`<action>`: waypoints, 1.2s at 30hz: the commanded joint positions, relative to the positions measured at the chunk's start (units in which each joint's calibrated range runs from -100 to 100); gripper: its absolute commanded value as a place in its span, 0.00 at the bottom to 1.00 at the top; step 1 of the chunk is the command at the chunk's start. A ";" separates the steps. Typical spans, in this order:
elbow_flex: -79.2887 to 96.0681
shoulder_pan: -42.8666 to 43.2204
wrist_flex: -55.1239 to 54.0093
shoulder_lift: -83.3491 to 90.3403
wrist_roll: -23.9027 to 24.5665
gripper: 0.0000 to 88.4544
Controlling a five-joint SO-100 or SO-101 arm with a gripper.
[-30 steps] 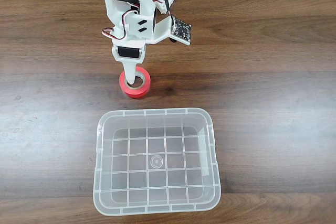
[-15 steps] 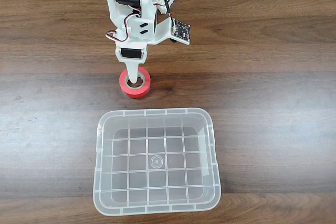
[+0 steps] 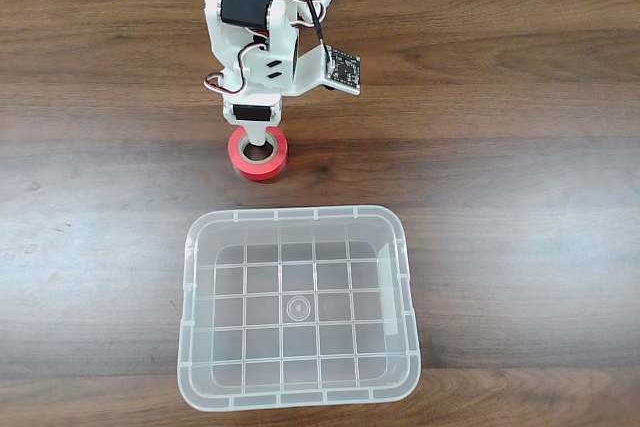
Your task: Grab the tape and place it in the box.
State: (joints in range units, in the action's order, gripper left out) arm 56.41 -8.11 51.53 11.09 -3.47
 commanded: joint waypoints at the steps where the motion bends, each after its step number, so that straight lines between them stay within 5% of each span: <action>1: -2.05 -0.52 -0.16 0.89 -0.06 0.06; 15: -2.31 -0.52 0.53 1.78 -0.11 0.05; 27: -26.23 4.38 26.81 19.08 0.52 0.06; 36: -34.99 8.92 34.35 21.33 2.42 0.06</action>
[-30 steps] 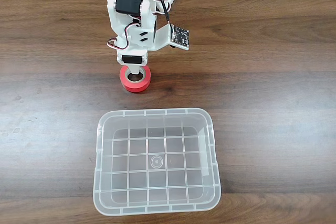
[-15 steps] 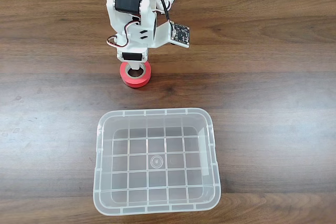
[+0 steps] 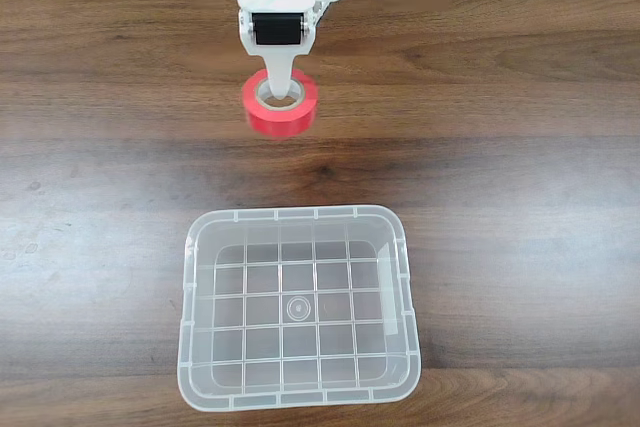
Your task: Grab the tape and place it in the box.
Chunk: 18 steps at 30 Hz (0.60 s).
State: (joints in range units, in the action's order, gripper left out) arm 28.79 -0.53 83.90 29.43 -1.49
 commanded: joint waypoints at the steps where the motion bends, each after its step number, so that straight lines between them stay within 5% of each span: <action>1: -7.46 1.33 1.97 3.00 0.43 0.06; 18: -25.59 2.35 0.01 -8.27 0.75 0.05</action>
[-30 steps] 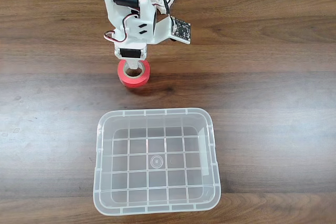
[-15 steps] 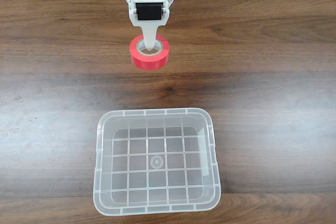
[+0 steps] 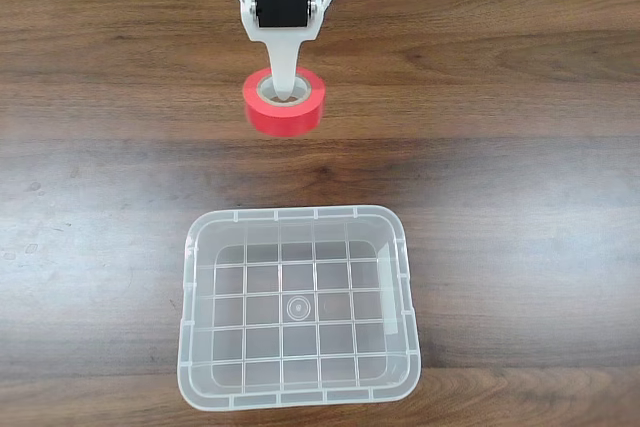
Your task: Grab the tape and place it in the box.
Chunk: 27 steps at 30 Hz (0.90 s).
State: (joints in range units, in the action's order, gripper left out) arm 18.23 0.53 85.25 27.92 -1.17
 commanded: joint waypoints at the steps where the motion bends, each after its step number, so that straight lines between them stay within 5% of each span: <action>1: -18.36 1.30 -1.44 -9.42 0.96 0.05; 17: -69.70 1.38 -3.66 -55.35 0.75 0.05; 27: -79.69 1.30 -3.66 -67.82 -0.25 0.10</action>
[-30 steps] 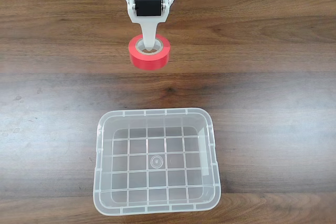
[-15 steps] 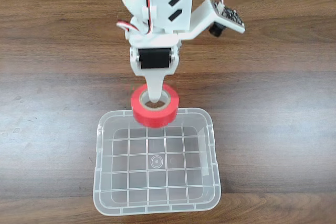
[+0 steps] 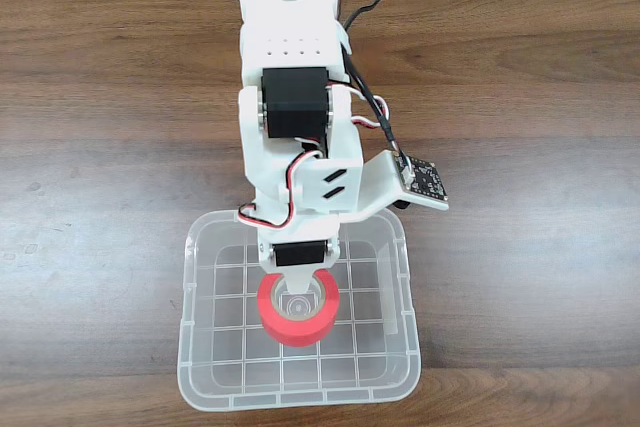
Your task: Grab the tape and place it in the box.
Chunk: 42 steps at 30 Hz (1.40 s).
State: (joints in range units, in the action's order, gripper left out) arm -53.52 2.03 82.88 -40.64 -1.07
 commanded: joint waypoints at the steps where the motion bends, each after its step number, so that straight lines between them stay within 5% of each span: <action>1: -7.93 -0.20 -1.20 0.50 -0.35 0.13; 25: -13.45 -0.42 4.88 0.58 -0.04 0.17; 32: -26.16 -0.20 16.95 0.58 0.17 0.02; 42: -14.68 -1.22 17.12 18.92 -0.35 0.01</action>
State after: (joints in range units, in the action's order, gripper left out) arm -75.09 1.43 99.07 -39.22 -1.23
